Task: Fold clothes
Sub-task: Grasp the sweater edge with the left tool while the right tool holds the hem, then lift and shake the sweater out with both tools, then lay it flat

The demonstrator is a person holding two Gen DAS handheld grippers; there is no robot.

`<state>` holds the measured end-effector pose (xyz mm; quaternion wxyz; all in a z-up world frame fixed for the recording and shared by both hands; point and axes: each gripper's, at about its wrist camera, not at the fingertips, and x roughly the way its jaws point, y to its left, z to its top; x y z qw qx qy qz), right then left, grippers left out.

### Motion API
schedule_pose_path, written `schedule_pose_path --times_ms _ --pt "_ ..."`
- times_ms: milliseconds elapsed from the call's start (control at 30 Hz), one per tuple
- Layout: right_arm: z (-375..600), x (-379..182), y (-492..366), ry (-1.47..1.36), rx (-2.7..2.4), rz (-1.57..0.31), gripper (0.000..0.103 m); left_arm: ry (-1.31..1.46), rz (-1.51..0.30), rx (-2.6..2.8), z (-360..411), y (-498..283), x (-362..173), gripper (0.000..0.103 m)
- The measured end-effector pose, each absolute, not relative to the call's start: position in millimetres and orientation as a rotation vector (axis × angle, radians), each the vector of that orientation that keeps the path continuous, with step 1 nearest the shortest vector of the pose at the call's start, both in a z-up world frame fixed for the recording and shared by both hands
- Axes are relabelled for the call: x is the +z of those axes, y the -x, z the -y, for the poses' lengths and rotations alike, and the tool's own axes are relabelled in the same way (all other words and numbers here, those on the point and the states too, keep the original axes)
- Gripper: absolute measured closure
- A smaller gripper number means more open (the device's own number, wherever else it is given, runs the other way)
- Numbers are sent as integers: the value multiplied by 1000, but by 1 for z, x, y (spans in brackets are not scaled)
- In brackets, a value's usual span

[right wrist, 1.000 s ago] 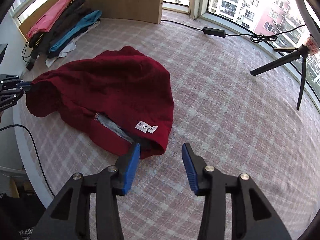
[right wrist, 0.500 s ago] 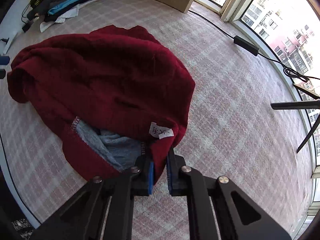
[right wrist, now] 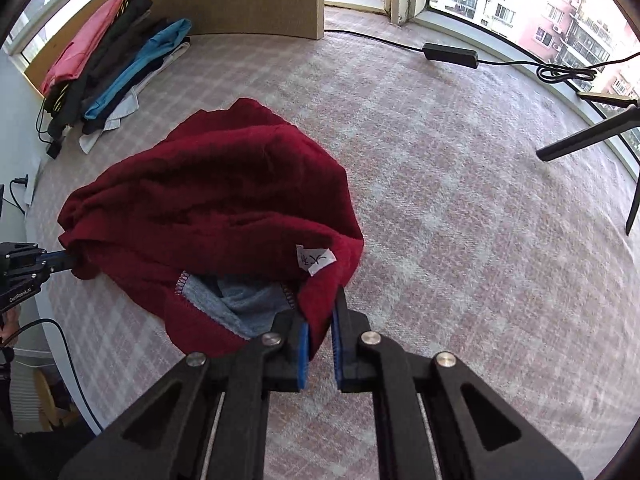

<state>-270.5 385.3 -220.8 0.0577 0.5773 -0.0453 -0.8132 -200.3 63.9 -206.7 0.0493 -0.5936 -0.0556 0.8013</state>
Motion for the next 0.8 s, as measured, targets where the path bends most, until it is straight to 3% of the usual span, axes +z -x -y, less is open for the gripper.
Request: schedule_pose_path --times_ms 233,433,600,667,800 --pt "-423 -151 229 -1561 -2644 427 98 1629 99 2450 -48 184 -112 102" --pt "-416 -98 178 -1450 -2675 500 98 1525 -59 2406 -35 177 -34 102" --pt "-424 -102 197 -1492 -2704 575 98 1556 -86 2396 -37 253 -48 102" --pt "-436 -100 216 -1501 -2732 623 99 1506 -117 2420 -44 281 -31 102" --pt "-455 -32 231 -1329 -2931 612 99 1337 -231 2472 -63 314 25 102"
